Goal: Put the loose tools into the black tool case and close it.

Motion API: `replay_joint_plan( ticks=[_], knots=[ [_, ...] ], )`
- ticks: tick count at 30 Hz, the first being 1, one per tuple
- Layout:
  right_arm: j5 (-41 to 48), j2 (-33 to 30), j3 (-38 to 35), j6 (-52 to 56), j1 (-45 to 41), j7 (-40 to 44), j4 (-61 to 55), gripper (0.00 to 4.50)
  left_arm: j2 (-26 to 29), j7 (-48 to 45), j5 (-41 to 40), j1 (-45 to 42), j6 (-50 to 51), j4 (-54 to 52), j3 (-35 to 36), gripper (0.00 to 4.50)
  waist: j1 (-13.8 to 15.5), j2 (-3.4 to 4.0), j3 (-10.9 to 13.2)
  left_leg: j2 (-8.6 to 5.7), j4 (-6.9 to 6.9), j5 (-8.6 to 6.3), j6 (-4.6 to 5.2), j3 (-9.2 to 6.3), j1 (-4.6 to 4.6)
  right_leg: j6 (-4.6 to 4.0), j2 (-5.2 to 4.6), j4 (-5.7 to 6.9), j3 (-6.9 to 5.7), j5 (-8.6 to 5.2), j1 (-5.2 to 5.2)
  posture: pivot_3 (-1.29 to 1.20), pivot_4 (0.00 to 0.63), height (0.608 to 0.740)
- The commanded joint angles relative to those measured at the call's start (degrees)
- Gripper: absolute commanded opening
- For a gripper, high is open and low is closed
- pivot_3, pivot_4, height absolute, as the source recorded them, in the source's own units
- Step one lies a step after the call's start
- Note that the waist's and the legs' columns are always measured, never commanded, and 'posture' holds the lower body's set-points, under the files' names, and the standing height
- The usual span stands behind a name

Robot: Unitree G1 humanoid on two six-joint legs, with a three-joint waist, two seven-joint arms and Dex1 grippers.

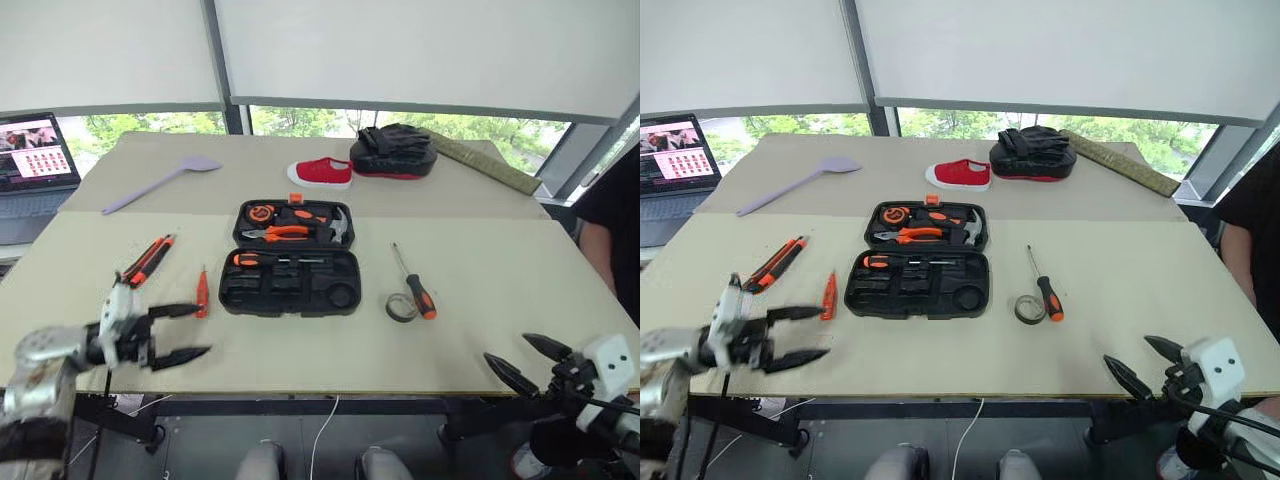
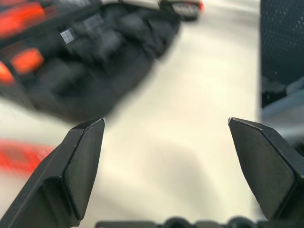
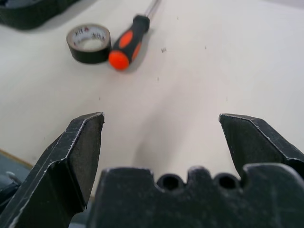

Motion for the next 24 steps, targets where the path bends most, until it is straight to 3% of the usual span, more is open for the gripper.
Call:
replay_joint_plan(
  ticks=[1,6,11,16,24],
  knots=[
    [4.93,-2.63,-1.49,8.61,-5.09,-3.46,-4.72,4.5,0.52,1.2,-5.22,0.79,2.61,-6.89,3.19,4.48,0.16,0.02,0.01,0.04,0.0,0.0,-0.01,-0.02,0.0,0.02,-0.08,0.0,-0.02,-0.01,0.0,0.0,0.15,0.74],
    [13.1,-10.01,6.62,35.98,-26.74,-12.96,-5.12,4.5,-0.92,6.18,-10.76,1.12,8.99,-15.48,4.35,4.48,-0.64,0.15,0.13,-0.01,-0.01,0.03,0.05,0.12,0.1,0.19,-0.58,0.03,-0.04,0.28,0.1,0.0,0.15,0.74],
    [12.92,-8.1,15.93,52.66,-46.88,-19.13,3.5,4.5,-2.16,8.96,-12.32,0.71,11.43,-19.07,3.46,4.48,-0.33,0.08,0.12,-0.07,-0.01,0.41,0.7,0.38,0.01,-0.04,-0.24,-0.03,-0.12,0.45,0.06,0.0,0.15,0.74],
    [7.14,-3.78,25.57,57.32,-60.89,-20.3,17.36,4.5,-3.7,9.53,-11.2,-0.12,10.55,-19.99,1.28,4.48,-0.5,0.06,0.11,-0.05,-0.02,0.26,0.75,0.53,-0.63,0.36,0.0,0.08,0.08,0.61,-0.68,0.0,0.15,0.74],
    [0.57,-0.33,31.59,56.45,-66.76,-18.71,27.9,4.5,-4.42,9.93,-10.62,1.37,9.04,-21.66,0.8,4.48,-0.59,0.06,0.11,-0.02,0.09,0.27,0.76,0.53,-1.0,0.45,0.1,0.06,0.1,0.7,-0.89,0.0,0.15,0.74]
  ],
)
